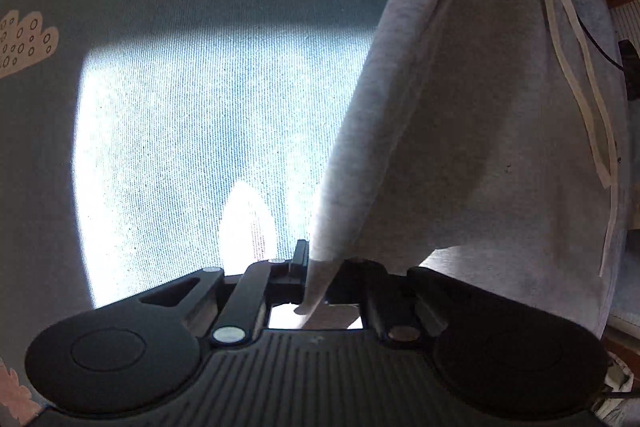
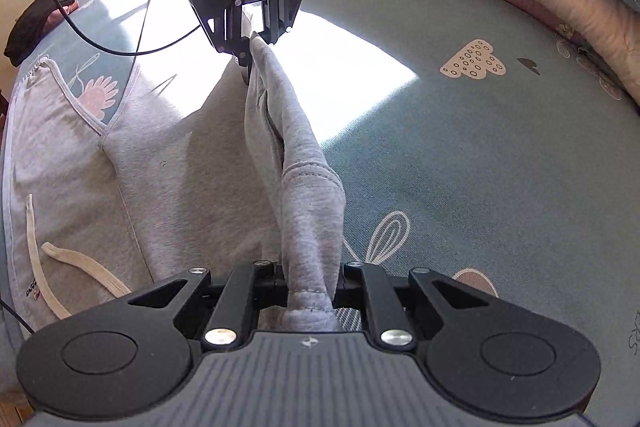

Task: Fold clothes
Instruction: 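Grasp the cuff with the left gripper beside the right gripper and lift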

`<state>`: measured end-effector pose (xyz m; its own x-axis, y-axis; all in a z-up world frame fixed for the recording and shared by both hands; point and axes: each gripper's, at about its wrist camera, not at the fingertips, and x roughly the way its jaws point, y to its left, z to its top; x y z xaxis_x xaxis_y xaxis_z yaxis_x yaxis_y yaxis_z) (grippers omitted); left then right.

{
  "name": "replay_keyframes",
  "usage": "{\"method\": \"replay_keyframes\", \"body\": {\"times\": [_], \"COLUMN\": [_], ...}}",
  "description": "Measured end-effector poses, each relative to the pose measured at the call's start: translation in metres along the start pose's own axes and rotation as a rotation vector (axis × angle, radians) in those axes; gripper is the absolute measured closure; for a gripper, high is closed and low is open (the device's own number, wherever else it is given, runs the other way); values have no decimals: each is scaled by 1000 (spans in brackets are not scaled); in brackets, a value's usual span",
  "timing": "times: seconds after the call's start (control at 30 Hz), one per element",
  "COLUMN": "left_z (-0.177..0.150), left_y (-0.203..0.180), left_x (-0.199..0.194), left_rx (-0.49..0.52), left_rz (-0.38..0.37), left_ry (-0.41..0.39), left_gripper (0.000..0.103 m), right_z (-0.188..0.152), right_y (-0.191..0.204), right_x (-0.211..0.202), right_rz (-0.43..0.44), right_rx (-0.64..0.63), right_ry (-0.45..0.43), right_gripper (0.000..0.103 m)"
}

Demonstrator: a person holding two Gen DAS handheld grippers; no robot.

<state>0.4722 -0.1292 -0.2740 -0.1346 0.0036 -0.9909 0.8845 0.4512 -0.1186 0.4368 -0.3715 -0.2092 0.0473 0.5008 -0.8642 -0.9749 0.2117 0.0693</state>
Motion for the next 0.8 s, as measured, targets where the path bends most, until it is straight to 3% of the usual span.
{"method": "replay_keyframes", "body": {"times": [0.47, 0.6, 0.8], "left_z": [-26, -37, -54], "left_y": [-62, -88, -138], "left_x": [-47, -60, -70], "left_rx": [-44, -61, 14], "left_rz": [134, 142, 130], "left_ry": [-95, -113, -121], "left_gripper": [101, 101, 101], "right_z": [1, 2, -2], "right_y": [36, 61, 118], "right_x": [-17, -27, -38], "right_rz": [-112, -158, -282], "right_rx": [-28, -67, -193], "right_ry": [11, 11, 10], "right_gripper": [88, 88, 87]}}
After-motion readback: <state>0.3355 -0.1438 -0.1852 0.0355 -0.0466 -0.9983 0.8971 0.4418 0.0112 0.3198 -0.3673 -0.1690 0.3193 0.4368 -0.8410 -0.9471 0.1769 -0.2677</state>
